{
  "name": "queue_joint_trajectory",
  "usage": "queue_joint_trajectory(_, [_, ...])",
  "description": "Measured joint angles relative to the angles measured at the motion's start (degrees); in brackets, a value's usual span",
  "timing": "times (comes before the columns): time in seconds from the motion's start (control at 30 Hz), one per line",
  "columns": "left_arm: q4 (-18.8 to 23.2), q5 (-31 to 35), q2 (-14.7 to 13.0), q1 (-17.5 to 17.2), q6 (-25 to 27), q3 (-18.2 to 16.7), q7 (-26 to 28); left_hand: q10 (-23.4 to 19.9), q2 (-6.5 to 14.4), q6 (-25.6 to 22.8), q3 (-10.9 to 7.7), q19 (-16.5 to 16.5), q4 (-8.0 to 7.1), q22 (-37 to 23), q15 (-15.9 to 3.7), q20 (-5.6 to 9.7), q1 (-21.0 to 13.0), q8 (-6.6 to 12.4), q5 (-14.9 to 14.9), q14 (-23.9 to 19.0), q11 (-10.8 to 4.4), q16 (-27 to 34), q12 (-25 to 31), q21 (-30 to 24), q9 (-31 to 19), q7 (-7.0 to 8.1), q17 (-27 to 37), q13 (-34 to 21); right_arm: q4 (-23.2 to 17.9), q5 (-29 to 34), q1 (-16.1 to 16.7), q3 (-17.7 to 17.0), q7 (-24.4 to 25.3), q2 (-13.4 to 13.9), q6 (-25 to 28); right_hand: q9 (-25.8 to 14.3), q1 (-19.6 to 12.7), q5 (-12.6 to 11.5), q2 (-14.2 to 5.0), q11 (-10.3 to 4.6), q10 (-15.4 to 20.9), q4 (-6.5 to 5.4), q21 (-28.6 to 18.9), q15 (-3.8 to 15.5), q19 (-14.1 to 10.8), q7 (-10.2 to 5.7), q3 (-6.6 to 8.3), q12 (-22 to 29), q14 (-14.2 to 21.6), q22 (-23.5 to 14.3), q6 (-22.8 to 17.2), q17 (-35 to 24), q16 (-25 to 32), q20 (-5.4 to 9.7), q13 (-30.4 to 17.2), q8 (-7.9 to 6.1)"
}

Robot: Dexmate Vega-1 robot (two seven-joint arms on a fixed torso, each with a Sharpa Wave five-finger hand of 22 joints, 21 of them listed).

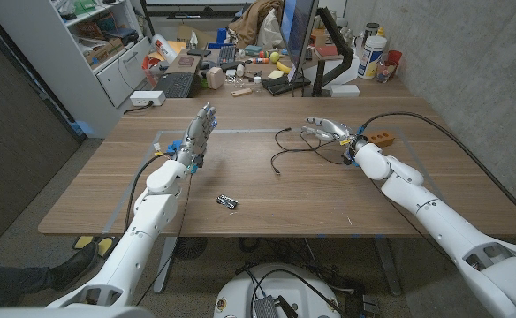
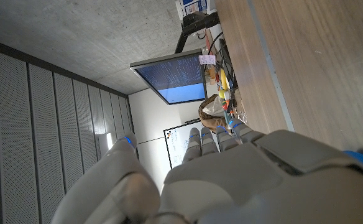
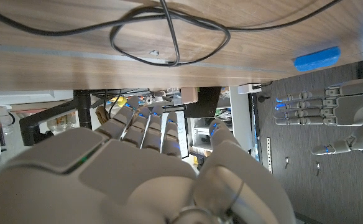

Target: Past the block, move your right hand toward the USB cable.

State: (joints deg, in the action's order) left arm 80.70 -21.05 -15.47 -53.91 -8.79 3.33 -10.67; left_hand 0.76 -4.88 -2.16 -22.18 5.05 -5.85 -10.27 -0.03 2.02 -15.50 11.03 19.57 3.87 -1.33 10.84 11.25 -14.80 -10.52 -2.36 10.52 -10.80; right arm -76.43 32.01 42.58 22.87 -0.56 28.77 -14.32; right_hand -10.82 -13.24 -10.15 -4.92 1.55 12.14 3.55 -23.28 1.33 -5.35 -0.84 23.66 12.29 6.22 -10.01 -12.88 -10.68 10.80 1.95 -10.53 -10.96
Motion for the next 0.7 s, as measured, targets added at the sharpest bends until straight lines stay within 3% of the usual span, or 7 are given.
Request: queue_joint_trajectory(0.7, [-0.8,-0.1,-0.3,0.8,0.0,0.2,-0.8,0.3,0.2,0.0,0.24,0.0,-0.24,0.0,0.0,0.0,-0.2,0.0,0.0,0.0,-0.32,0.0,0.0,0.4,0.0,0.0,0.0,0.0,-1.1,5.9,-0.9,2.4,0.0,1.6,4.4,0.0,0.0,0.0,0.0,0.5,-1.1,0.24,1.3,-0.3,1.3,-0.19,0.24,-0.3,-0.9,0.0,0.2,0.0,-0.2,0.1,0.0,0.04])
